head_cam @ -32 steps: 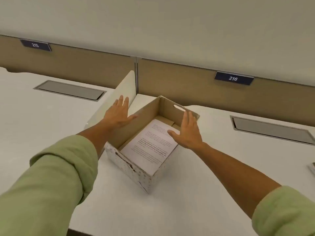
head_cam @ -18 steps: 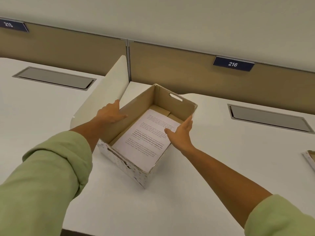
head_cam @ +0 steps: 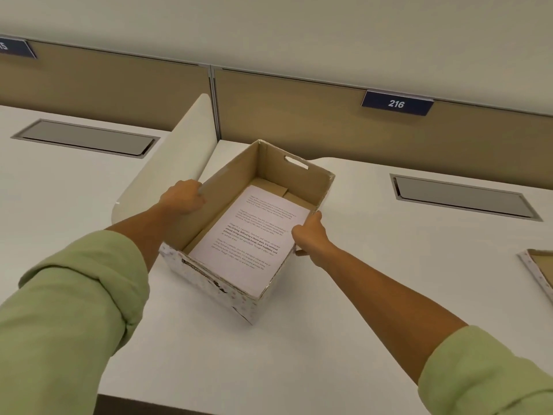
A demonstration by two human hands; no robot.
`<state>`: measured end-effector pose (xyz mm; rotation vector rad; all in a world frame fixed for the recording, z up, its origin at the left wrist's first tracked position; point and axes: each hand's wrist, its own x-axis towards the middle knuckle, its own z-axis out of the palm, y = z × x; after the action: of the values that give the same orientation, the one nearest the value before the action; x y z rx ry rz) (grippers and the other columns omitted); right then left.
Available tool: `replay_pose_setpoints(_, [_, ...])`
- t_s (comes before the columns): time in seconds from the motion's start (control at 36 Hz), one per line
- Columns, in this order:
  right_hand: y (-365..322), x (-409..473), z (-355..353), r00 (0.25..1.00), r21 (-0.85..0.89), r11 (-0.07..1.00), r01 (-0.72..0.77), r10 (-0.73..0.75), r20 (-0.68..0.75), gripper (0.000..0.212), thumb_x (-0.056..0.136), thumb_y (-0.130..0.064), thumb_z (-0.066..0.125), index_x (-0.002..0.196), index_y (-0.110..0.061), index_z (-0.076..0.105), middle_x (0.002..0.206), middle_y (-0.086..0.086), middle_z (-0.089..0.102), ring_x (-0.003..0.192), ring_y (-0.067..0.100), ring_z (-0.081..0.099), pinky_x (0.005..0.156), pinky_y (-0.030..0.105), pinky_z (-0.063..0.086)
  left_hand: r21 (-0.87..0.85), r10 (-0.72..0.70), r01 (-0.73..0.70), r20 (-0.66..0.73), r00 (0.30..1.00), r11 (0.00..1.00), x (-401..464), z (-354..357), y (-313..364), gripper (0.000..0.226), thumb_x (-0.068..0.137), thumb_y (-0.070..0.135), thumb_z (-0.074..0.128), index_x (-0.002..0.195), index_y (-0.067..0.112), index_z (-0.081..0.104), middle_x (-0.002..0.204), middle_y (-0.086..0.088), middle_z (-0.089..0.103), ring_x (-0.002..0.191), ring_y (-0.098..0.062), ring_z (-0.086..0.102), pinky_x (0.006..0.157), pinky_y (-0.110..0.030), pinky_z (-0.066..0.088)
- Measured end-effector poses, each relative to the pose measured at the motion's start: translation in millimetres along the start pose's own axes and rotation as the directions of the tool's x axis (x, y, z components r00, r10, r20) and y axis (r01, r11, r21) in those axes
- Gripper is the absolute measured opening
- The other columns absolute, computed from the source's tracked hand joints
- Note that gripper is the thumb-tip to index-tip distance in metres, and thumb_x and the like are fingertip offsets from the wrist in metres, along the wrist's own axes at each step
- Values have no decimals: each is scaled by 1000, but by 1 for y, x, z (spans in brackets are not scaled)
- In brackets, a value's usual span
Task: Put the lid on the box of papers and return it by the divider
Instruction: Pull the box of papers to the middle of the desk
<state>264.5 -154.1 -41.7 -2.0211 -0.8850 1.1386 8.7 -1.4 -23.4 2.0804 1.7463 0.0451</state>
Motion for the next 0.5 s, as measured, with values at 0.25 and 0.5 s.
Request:
replay_pose_setpoints(0.25, [-14, -16, -33, 997, -11, 997, 78, -79, -23, 62, 97, -6, 53, 147, -21, 20, 118, 1, 53, 84, 17, 57, 53, 30, 55, -51, -9, 5, -75, 997, 999, -36, -14, 19, 38, 93, 30, 54, 123, 8, 58, 112, -14, 62, 93, -30, 58, 78, -39, 47])
replay_pose_setpoints(0.5, [-15, -59, -99, 967, 7, 972, 236, -234, -95, 42, 96, -5, 57, 133, -17, 40, 127, 9, 60, 105, 32, 63, 75, 49, 63, -4, 62, -64, -199, 978, 998, -103, -30, 74, 32, 95, 21, 47, 123, 6, 53, 118, -17, 60, 102, -36, 58, 88, -46, 48])
